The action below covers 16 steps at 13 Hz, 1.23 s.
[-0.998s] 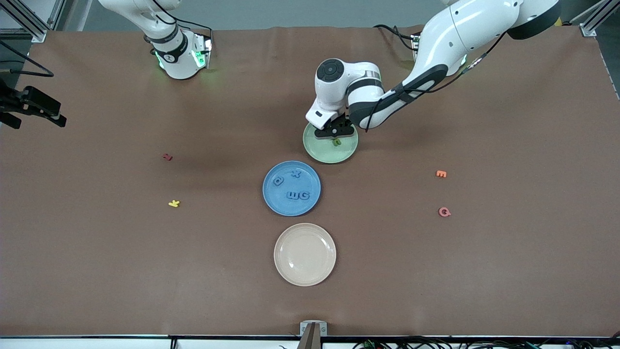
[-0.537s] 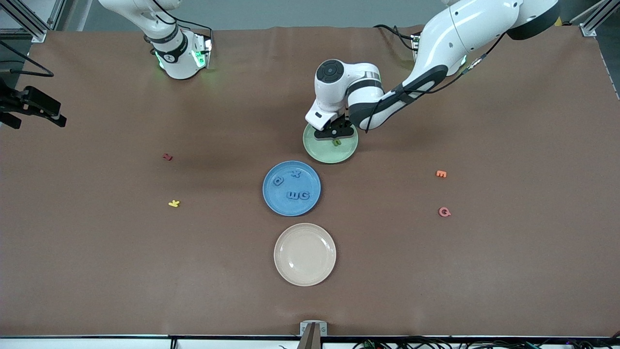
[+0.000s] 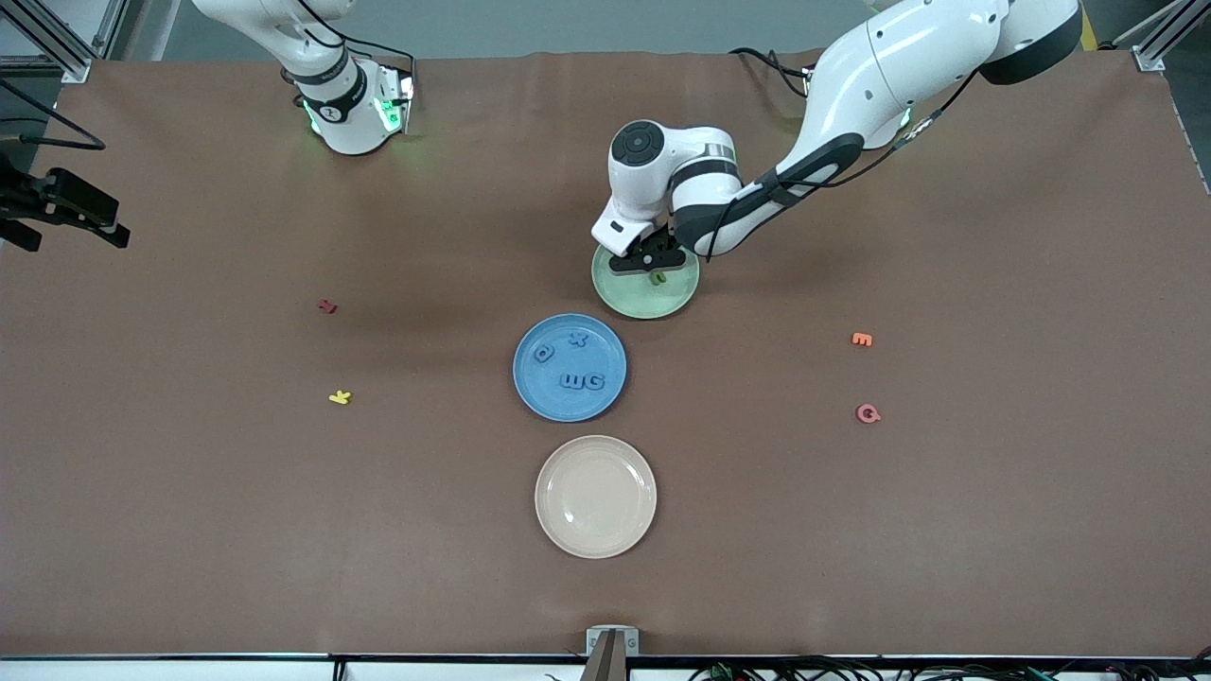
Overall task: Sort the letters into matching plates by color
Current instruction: 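Lower the N onto the green plate and open the left gripper, then move the left gripper back over the pink Q and orange E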
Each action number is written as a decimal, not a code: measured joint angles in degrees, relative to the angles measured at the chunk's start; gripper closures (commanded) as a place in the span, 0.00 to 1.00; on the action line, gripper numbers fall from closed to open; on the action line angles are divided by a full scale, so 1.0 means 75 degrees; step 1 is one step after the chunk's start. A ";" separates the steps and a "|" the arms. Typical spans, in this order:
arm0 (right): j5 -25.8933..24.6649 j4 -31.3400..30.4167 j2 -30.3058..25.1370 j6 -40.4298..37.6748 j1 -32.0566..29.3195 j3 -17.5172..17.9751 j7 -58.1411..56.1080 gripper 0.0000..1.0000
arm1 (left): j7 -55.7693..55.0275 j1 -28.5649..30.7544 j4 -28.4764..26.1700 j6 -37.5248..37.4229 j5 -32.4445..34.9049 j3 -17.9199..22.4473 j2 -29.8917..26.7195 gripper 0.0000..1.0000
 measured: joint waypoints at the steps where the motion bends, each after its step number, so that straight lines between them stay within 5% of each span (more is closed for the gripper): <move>1: 0.0000 0.0000 0.0000 0.0000 0.0000 0.0000 -0.0001 0.00 | -0.0001 -0.0001 0.0000 -0.0001 0.0000 0.0029 0.0000 0.14; 2: 0.0000 0.0000 0.0000 0.0000 0.0000 0.0000 -0.0002 0.00 | -0.0003 0.0000 0.0000 -0.0001 0.0000 0.0084 0.0000 0.00; 10: 0.0000 0.0000 0.0000 0.0000 0.0000 0.0001 -0.0007 0.00 | -0.0231 0.0116 0.0466 -0.0125 0.0000 0.0037 -0.0117 0.00; 16: 0.0000 0.0000 0.0000 0.0001 0.0000 0.0009 -0.0009 0.00 | 0.0749 0.1419 0.2042 -0.1686 -0.0001 -0.0977 -0.0448 0.00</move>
